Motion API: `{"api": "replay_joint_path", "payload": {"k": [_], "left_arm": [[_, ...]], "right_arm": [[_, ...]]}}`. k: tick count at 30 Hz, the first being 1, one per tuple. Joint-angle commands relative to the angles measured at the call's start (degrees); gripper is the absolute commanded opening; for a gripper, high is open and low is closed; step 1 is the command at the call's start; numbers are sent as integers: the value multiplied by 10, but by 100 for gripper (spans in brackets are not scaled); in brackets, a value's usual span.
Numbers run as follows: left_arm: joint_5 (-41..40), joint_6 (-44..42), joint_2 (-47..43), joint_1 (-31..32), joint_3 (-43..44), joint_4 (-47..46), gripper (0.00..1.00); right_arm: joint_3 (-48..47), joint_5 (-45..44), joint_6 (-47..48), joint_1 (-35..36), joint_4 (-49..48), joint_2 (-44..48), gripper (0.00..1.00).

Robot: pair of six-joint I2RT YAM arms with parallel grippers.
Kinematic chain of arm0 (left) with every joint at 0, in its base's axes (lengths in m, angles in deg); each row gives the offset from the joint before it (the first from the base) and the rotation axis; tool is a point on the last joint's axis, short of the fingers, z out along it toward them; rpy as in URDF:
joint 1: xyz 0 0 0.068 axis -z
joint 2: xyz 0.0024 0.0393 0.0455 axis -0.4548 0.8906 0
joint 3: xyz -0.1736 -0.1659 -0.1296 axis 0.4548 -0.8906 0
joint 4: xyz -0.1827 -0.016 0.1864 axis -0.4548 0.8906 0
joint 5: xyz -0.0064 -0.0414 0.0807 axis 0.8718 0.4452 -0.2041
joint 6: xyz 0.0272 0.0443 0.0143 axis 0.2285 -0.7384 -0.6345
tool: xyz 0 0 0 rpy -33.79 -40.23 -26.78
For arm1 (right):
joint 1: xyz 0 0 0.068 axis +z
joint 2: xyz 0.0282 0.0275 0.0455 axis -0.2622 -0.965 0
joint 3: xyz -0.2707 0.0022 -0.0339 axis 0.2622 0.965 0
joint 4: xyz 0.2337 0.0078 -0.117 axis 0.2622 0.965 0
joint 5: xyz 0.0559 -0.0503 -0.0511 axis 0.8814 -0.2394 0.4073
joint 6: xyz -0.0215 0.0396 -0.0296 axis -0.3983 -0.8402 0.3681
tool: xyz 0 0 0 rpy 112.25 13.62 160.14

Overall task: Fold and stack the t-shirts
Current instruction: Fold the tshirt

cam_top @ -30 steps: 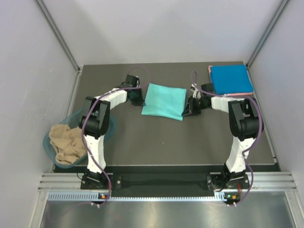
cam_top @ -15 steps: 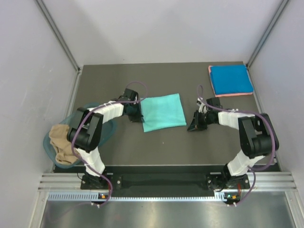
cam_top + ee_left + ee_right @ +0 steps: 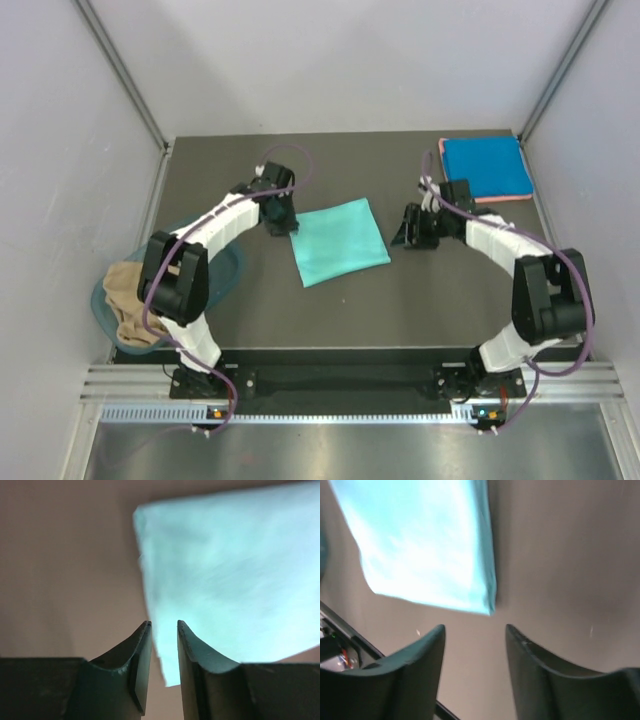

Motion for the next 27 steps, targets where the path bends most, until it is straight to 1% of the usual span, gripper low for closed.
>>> {"api": "replay_joint_path", "payload": {"k": [1, 2, 4, 5, 7, 10, 13, 14, 18, 24, 27], "left_arm": [[4, -40, 7, -1, 63, -8, 33], [15, -43, 14, -1, 81, -14, 33], [54, -53, 33, -1, 91, -46, 32], [60, -54, 41, -2, 97, -56, 32], [62, -54, 74, -6, 117, -56, 31], [43, -58, 113, -11, 141, -51, 30], [15, -61, 141, -20, 154, -51, 30], [-8, -62, 146, -22, 162, -49, 30], [-39, -72, 161, -34, 169, -51, 30], [-16, -78, 184, -44, 174, -53, 30], [-10, -80, 183, -44, 165, -59, 30]], "right_arm": [[-88, 21, 36, 6, -2, -44, 54], [-102, 21, 48, 7, 11, -66, 56], [-129, 23, 60, 6, 25, -92, 57], [-148, 24, 67, 6, 34, -112, 58], [-166, 36, 77, 9, 40, -132, 58], [-173, 42, 86, 14, 45, -150, 58], [-166, 46, 91, 22, 43, -158, 58], [-162, 46, 91, 25, 37, -159, 58], [-134, 46, 76, 45, 8, -155, 58], [-112, 25, 62, 60, -16, -161, 56], [-104, 19, 62, 62, -16, -161, 51]]}}
